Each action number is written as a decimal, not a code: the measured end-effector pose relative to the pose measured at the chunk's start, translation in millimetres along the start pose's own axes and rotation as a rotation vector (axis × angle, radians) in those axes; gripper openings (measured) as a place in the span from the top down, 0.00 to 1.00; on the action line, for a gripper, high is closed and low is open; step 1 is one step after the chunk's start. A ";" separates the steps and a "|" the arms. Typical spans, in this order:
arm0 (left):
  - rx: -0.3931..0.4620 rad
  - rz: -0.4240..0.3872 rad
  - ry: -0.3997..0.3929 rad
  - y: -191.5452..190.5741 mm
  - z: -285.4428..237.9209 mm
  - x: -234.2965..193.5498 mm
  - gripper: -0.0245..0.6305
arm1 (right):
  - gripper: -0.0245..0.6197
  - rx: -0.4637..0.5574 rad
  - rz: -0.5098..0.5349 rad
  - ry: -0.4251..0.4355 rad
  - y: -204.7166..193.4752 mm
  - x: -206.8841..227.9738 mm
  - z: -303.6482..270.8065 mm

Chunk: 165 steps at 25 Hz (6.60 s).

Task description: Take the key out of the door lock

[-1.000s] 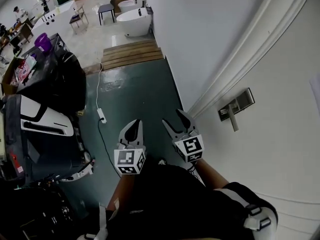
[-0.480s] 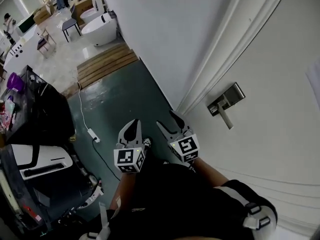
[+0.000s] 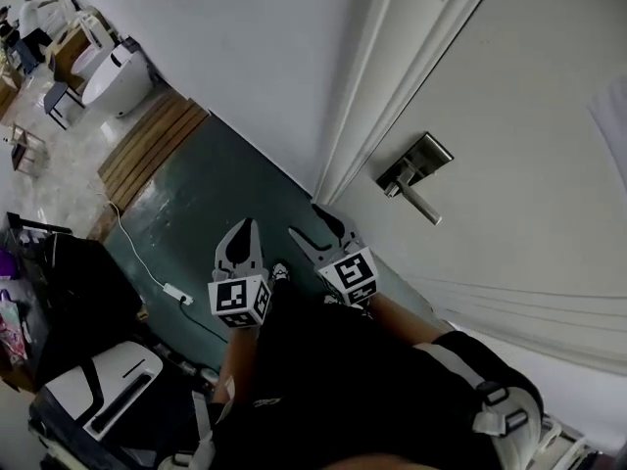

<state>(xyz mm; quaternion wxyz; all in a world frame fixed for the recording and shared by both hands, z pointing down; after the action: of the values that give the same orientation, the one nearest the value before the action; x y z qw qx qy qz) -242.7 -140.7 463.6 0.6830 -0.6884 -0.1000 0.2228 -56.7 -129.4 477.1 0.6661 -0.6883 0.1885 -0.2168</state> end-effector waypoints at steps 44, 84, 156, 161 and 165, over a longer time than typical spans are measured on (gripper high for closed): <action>-0.314 -0.008 -0.869 -90.2 -164.9 108.0 0.93 | 0.65 0.483 -0.672 -0.981 -63.7 100.3 98.1; -0.314 0.029 -0.844 -95.0 -195.7 122.3 0.93 | 0.91 0.798 -1.112 -1.003 -82.1 147.3 92.4; -0.335 0.012 -0.826 -100.1 -179.2 93.4 0.93 | 0.91 0.843 -1.167 -0.970 -99.9 136.7 93.2; -0.345 0.013 -0.819 -104.2 -176.8 86.4 0.93 | 0.91 0.840 -1.144 -0.972 -99.6 137.6 92.8; -0.334 0.012 -0.806 -100.0 -166.1 90.2 0.93 | 0.91 0.838 -1.154 -0.965 -97.2 134.0 99.1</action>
<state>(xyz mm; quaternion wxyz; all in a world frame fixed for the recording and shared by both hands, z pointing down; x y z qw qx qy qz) -73.0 -244.9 541.4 0.4673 -0.6481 -0.3893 0.4583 106.8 -116.1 578.6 0.6580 -0.3906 -0.5902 -0.2570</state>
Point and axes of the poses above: the fingertips, and each gripper's own axes: z backward along the fingers, x to its right, y out of its top, the point moved 9 cm from there along z, backward along the fingers, and after that the axes turned 15 degrees about x, right-handed, at the moved point
